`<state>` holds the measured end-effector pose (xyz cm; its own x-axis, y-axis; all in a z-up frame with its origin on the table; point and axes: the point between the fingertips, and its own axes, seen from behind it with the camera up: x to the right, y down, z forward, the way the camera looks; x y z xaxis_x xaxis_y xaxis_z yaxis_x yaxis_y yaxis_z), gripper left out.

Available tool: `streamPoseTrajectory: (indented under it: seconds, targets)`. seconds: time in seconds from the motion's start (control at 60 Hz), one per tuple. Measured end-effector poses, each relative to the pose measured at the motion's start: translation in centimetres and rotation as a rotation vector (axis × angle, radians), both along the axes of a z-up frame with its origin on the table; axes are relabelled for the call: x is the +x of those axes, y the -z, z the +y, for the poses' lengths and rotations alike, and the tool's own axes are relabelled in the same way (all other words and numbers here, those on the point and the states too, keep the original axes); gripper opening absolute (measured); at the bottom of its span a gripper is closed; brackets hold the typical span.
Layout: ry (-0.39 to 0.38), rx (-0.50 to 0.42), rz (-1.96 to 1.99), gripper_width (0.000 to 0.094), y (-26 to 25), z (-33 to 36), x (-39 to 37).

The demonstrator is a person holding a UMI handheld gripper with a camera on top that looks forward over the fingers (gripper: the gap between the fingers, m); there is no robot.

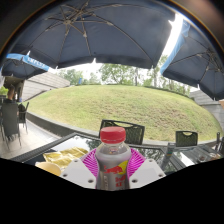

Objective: Pour water

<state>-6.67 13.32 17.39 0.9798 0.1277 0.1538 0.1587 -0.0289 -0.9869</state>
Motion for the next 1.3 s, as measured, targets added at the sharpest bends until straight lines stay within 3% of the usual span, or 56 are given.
streamPoseTrajectory:
  seconds: [0.15,0.283,0.3,0.433,0.567,0.633,0.833,1.083,1.3]
  targets:
    - [-0.028,-0.021,0.157,0.0318,2.4,-0.3,1.4]
    - [-0.113,-0.057,0.155,0.0345,5.8,-0.9,-0.6]
    - [-0.118,-0.021,0.159,0.0345,5.0,-0.7,-0.2]
    - [-0.111,-0.036,0.184,0.0379,5.3,-0.9,-0.3]
    - [-0.106,-0.139,0.175,0.0563,6.5,-1.1,0.2]
    - [-0.106,-0.182,0.211,0.0859,5.4,-2.0,0.2]
    - [-0.091,-0.134,0.174,0.0833,2.9,-8.8,2.3]
    - [-0.087,-0.141,0.03,0.0834,5.6,-20.3,4.7]
    - [-0.071,-0.135,0.018,0.0836,7.2,-24.6,7.1]
